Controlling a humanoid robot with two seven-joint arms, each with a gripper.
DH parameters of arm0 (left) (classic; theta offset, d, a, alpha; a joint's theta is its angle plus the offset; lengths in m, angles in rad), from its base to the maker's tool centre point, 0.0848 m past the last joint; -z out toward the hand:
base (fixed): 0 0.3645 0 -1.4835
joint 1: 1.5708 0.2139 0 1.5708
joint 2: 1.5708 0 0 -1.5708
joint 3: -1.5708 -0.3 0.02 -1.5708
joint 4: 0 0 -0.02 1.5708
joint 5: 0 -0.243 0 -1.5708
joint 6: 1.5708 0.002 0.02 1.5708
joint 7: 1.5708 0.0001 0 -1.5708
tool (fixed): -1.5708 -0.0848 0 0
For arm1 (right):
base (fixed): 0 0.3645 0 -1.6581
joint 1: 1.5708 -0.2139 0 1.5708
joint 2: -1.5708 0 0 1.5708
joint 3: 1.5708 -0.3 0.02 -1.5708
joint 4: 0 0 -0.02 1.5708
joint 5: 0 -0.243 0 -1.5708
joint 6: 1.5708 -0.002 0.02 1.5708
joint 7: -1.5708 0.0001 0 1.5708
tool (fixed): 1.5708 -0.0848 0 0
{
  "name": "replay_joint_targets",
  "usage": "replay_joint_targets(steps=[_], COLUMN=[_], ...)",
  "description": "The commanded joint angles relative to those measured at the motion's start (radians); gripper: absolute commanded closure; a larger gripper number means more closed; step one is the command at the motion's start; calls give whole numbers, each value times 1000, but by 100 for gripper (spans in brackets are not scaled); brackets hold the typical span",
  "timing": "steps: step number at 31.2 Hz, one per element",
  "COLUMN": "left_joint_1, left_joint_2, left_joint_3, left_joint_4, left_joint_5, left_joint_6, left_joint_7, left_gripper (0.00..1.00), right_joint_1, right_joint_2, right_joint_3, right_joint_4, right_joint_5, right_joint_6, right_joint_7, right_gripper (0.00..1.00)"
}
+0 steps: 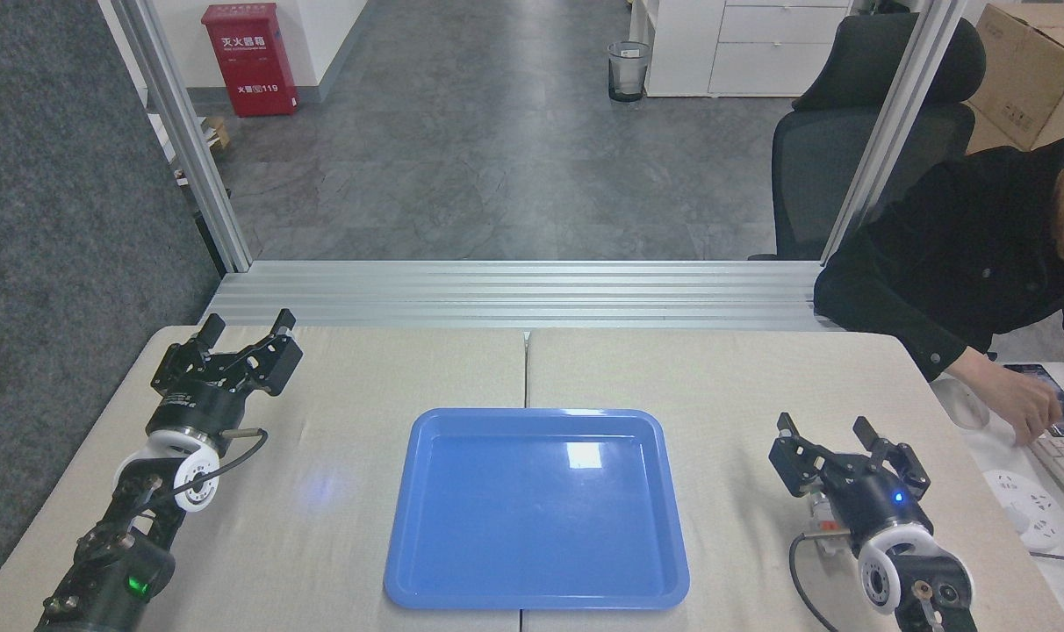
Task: Pick up switch part and place in tray
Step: 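Lower the right gripper toward the small switch part near the table edge, then close the right gripper on the white-and-orange switch part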
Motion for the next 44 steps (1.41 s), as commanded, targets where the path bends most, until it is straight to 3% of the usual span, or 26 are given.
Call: replay_joint_targets(steps=[1, 7, 21, 27, 30, 32, 38, 44], left_joint_1=[1, 1, 1, 1, 1, 1, 1, 1], left_joint_2=[0, 0, 0, 0, 0, 0, 0, 0], left_joint_3=[0, 0, 0, 0, 0, 0, 0, 0], left_joint_4=[0, 0, 0, 0, 0, 0, 0, 0], left_joint_5=[0, 0, 0, 0, 0, 0, 0, 0], left_joint_6=[1, 1, 1, 1, 1, 1, 1, 1], left_joint_7=[0, 0, 0, 0, 0, 0, 0, 0], left_gripper=[0, 0, 0, 0, 0, 0, 0, 0], right_joint_1=[159, 184, 170, 170, 171, 173, 170, 128], right_joint_2=[55, 85, 79, 79, 79, 87, 87, 87], right_joint_3=[-22, -76, -79, -67, -65, -64, -56, -67], right_joint_4=[-98, -44, 45, 57, 63, 62, 60, 44], right_joint_5=[0, -3, -39, -38, -36, -38, -38, -42], right_joint_6=[3, 21, 110, 110, 109, 105, 99, 105], right_joint_7=[-9, -17, -14, -14, -14, -14, -15, -17], right_gripper=[0, 0, 0, 8, 21, 47, 98, 100])
